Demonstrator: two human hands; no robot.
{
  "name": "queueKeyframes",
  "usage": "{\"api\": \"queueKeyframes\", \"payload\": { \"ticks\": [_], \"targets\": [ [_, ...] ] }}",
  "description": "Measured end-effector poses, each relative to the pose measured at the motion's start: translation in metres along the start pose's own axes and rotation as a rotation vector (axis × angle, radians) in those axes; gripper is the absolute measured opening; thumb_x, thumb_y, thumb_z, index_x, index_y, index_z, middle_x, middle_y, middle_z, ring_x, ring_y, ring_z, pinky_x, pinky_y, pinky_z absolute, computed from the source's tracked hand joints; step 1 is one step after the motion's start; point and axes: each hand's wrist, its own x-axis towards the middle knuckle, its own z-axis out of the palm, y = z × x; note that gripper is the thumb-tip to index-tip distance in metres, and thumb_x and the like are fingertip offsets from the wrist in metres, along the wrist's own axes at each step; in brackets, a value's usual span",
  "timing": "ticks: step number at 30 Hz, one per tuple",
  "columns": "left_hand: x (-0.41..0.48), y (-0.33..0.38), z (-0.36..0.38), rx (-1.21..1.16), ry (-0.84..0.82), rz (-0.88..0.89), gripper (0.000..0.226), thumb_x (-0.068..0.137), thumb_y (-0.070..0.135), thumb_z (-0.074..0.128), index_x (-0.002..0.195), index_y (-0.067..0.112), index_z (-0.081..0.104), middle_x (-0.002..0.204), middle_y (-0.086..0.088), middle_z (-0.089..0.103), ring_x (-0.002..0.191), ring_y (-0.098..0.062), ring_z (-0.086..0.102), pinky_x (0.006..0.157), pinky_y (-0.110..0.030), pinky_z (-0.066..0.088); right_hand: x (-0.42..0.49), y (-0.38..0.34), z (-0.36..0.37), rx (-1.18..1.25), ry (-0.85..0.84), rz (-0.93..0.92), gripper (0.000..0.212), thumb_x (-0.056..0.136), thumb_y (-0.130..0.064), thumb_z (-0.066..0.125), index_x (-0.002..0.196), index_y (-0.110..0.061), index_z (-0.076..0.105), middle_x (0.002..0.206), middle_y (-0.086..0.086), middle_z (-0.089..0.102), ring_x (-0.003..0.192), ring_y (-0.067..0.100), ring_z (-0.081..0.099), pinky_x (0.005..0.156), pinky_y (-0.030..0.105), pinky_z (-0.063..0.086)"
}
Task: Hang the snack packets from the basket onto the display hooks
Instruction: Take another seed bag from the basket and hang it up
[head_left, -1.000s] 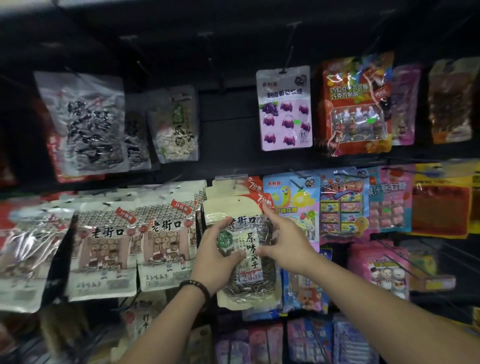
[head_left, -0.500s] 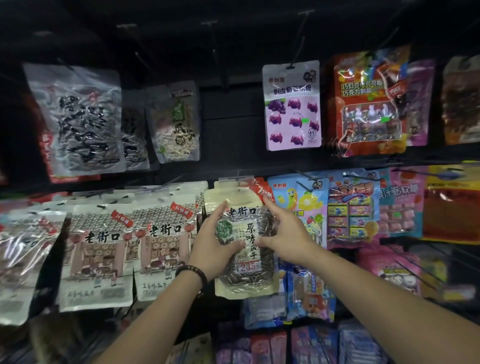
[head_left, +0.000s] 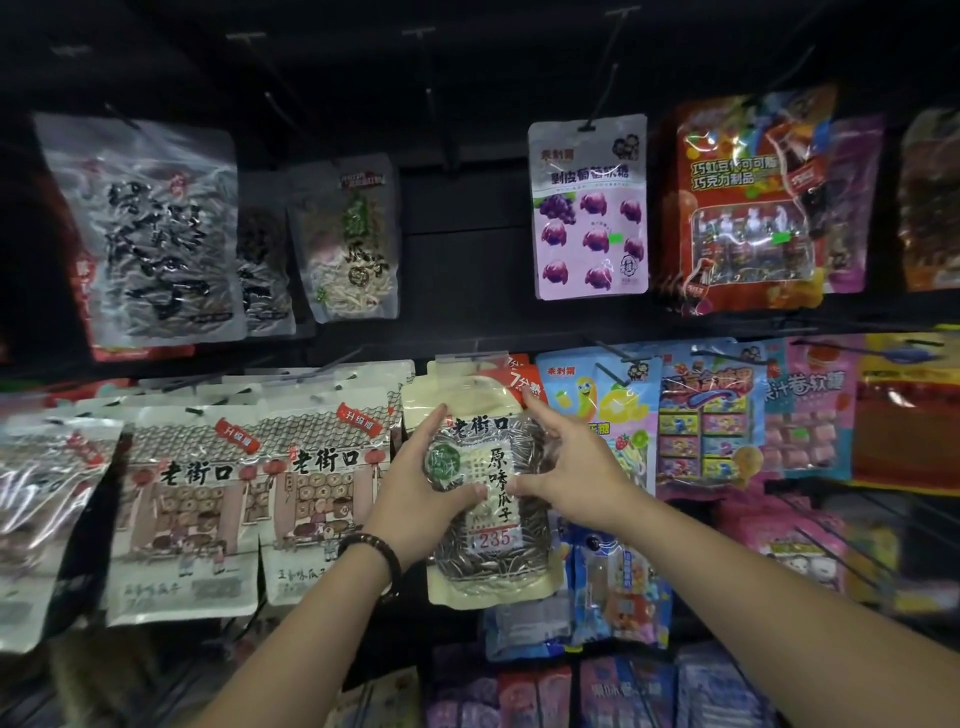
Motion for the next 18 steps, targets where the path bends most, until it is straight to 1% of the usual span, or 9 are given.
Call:
{"api": "queueKeyframes", "payload": {
  "ticks": [2,4,6,9,13,14,16,17,18],
  "targets": [
    [0.0,-0.001,0.0,-0.014,-0.002,-0.014,0.103,0.081,0.032,0.091,0.16,0.052,0.028,0.156,0.004,0.053,0.137,-0.035,0.056,0.106,-0.028,0.047,0.0,0.001,-0.001,0.002,0.002,0.013,0.124,0.07,-0.026,0.099,0.162,-0.054,0.021,0.155,-0.003,0.047,0.133,0.023,0.055,0.111,0.047,0.054],
    [0.0,-0.001,0.0,-0.019,-0.003,-0.007,0.106,0.079,0.033,0.092,0.16,0.054,0.027,0.163,0.012,0.043,0.137,-0.041,0.055,0.11,-0.049,0.052,0.001,0.002,-0.002,0.016,-0.017,0.025,0.125,0.069,-0.026,0.1,0.161,-0.055,0.021,0.151,-0.005,0.05,0.124,0.025,0.062,0.102,0.047,0.06],
    [-0.001,0.001,-0.002,-0.027,-0.016,-0.003,0.107,0.078,0.033,0.093,0.16,0.054,0.026,0.165,0.018,0.037,0.138,-0.044,0.052,0.109,-0.059,0.051,0.003,0.003,-0.003,0.044,-0.043,0.026,0.125,0.068,-0.024,0.1,0.161,-0.053,0.022,0.153,-0.008,0.05,0.123,0.022,0.065,0.096,0.045,0.064],
    [0.003,0.001,-0.002,-0.042,-0.041,-0.007,0.107,0.079,0.031,0.092,0.161,0.05,0.027,0.166,0.017,0.034,0.141,-0.043,0.05,0.111,-0.055,0.05,0.004,0.0,-0.005,0.041,-0.061,0.036,0.124,0.071,-0.018,0.099,0.165,-0.043,0.023,0.155,-0.014,0.047,0.127,0.017,0.061,0.098,0.042,0.063],
    [0.01,0.0,-0.002,-0.052,-0.069,-0.017,0.107,0.08,0.031,0.092,0.163,0.043,0.027,0.162,0.019,0.035,0.149,-0.016,0.042,0.122,-0.044,0.041,0.005,-0.001,-0.007,0.042,-0.068,0.083,0.124,0.074,-0.013,0.097,0.168,-0.035,0.02,0.165,-0.006,0.042,0.119,0.016,0.064,0.096,0.041,0.064],
    [0.012,-0.001,-0.002,-0.051,-0.067,-0.023,0.107,0.08,0.03,0.092,0.163,0.043,0.027,0.161,0.02,0.035,0.149,-0.014,0.041,0.122,-0.044,0.04,0.007,-0.001,-0.007,0.032,-0.056,0.092,0.124,0.074,-0.013,0.097,0.168,-0.035,0.02,0.164,-0.005,0.043,0.12,0.018,0.064,0.096,0.04,0.064],
    [0.019,-0.003,0.001,-0.048,-0.071,-0.051,0.107,0.08,0.028,0.092,0.162,0.046,0.026,0.165,0.017,0.034,0.141,-0.023,0.053,0.113,-0.049,0.05,0.013,-0.001,-0.003,-0.022,-0.02,0.102,0.127,0.071,-0.018,0.099,0.167,-0.039,0.02,0.16,-0.002,0.047,0.124,0.025,0.064,0.095,0.041,0.064],
    [0.024,-0.005,0.003,-0.038,-0.073,-0.062,0.108,0.08,0.026,0.092,0.162,0.048,0.024,0.164,0.015,0.034,0.129,-0.028,0.063,0.102,-0.048,0.058,0.016,-0.001,0.0,-0.053,-0.014,0.109,0.129,0.069,-0.021,0.1,0.167,-0.041,0.019,0.157,0.0,0.049,0.123,0.028,0.065,0.096,0.043,0.064],
    [0.028,-0.007,0.006,-0.025,-0.074,-0.062,0.109,0.081,0.023,0.091,0.163,0.048,0.023,0.16,0.014,0.035,0.112,-0.027,0.071,0.086,-0.04,0.065,0.018,0.0,0.004,-0.069,-0.008,0.114,0.131,0.068,-0.024,0.101,0.166,-0.044,0.017,0.155,0.001,0.049,0.121,0.029,0.066,0.097,0.046,0.063]
  ]
}}
